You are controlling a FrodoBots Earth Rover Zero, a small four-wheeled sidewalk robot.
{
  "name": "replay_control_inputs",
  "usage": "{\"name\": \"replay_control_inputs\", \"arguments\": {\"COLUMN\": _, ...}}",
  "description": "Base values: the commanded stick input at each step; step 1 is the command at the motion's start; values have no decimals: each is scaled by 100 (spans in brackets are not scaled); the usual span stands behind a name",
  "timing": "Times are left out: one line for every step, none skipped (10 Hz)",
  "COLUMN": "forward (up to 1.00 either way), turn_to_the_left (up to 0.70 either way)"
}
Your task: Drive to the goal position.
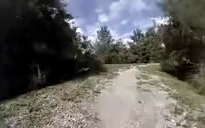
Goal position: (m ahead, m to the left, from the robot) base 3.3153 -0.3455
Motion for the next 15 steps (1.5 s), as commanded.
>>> {"name": "replay_control_inputs", "arguments": {"forward": 85, "turn_to_the_left": 0}}
{"name": "replay_control_inputs", "arguments": {"forward": 85, "turn_to_the_left": 0}}
{"name": "replay_control_inputs", "arguments": {"forward": 85, "turn_to_the_left": 0}}
{"name": "replay_control_inputs", "arguments": {"forward": 85, "turn_to_the_left": 0}}
{"name": "replay_control_inputs", "arguments": {"forward": 85, "turn_to_the_left": 0}}
{"name": "replay_control_inputs", "arguments": {"forward": 85, "turn_to_the_left": -4}}
{"name": "replay_control_inputs", "arguments": {"forward": 85, "turn_to_the_left": -9}}
{"name": "replay_control_inputs", "arguments": {"forward": 85, "turn_to_the_left": -34}}
{"name": "replay_control_inputs", "arguments": {"forward": 85, "turn_to_the_left": -34}}
{"name": "replay_control_inputs", "arguments": {"forward": 85, "turn_to_the_left": -34}}
{"name": "replay_control_inputs", "arguments": {"forward": 85, "turn_to_the_left": -34}}
{"name": "replay_control_inputs", "arguments": {"forward": 85, "turn_to_the_left": -34}}
{"name": "replay_control_inputs", "arguments": {"forward": 85, "turn_to_the_left": -34}}
{"name": "replay_control_inputs", "arguments": {"forward": 85, "turn_to_the_left": -34}}
{"name": "replay_control_inputs", "arguments": {"forward": 85, "turn_to_the_left": -34}}
